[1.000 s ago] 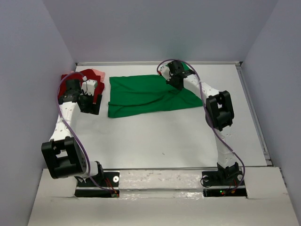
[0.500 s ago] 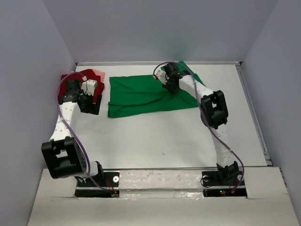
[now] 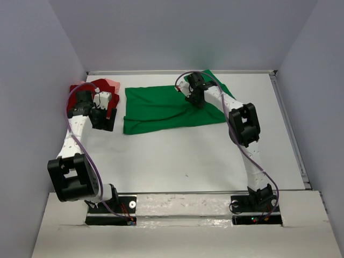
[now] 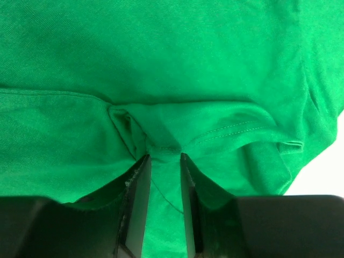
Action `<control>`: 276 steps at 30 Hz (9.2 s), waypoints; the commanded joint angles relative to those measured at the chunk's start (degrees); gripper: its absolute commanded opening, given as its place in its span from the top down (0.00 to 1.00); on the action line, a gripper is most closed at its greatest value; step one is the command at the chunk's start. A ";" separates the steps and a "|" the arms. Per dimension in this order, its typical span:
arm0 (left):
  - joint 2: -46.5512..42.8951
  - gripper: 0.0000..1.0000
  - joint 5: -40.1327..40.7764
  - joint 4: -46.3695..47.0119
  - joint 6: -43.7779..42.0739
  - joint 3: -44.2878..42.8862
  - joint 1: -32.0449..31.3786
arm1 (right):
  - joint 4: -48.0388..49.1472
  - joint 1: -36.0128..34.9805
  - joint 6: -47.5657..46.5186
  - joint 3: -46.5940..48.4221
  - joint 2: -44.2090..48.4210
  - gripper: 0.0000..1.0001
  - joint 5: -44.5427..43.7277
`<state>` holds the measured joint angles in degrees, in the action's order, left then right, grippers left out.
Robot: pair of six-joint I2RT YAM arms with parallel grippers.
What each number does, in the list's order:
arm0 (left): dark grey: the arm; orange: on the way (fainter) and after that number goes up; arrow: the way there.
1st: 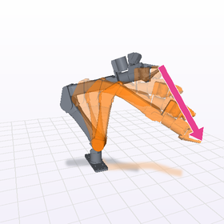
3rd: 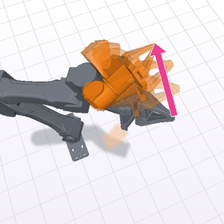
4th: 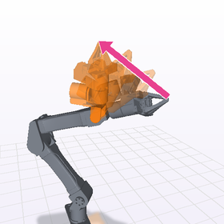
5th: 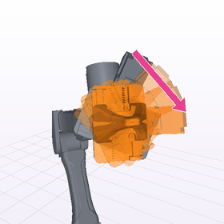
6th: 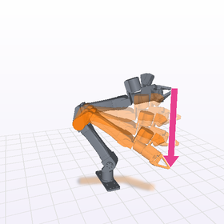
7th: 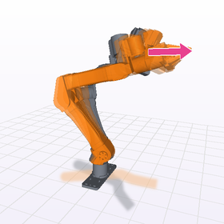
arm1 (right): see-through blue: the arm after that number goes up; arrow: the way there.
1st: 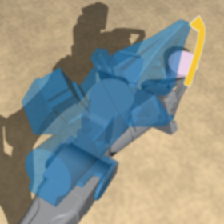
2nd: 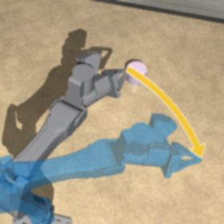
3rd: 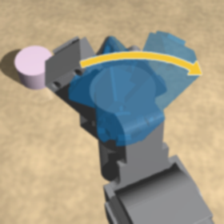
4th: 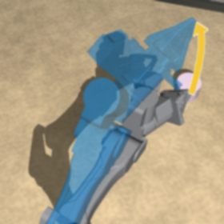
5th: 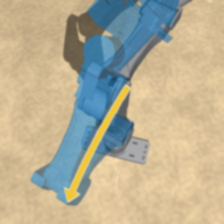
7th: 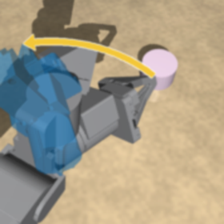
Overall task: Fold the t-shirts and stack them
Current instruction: Fold the tshirt
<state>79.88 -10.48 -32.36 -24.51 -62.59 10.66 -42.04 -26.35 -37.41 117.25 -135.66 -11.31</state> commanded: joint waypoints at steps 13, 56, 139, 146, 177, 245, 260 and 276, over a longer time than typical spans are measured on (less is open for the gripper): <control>0.19 0.01 0.11 0.72 0.34 0.19 0.33 | -1.99 -0.55 0.67 5.17 -3.12 1.00 0.76; 0.63 0.01 -0.07 0.72 0.69 -1.05 0.33 | -6.38 -1.60 2.16 2.80 2.06 0.63 3.05; 0.28 0.01 0.20 0.72 0.34 0.19 0.33 | -5.59 -1.60 1.29 4.74 -3.48 0.97 -1.61; 0.11 0.01 0.11 0.63 0.52 0.10 0.33 | -5.51 -1.60 1.37 4.74 -2.86 1.00 -2.31; -0.78 0.01 0.64 0.98 0.43 0.98 0.33 | 7.32 -2.12 -5.39 7.55 -1.37 1.00 -5.91; -4.46 0.01 -7.09 -3.23 -2.46 -0.25 0.16 | 38.17 -4.76 -16.91 -0.52 14.09 0.47 -20.32; 5.11 0.04 -16.32 -10.71 -17.23 -11.94 -14.51 | 14.34 -3.01 2.15 -36.47 47.49 0.48 -14.29; 23.30 0.11 -13.43 -1.48 -18.12 -20.64 -27.44 | 0.29 10.88 16.23 -50.98 61.12 0.55 8.49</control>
<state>102.19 -25.74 -36.77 -42.81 -82.46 -15.20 -40.95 -16.10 -24.40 67.46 -75.75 -8.32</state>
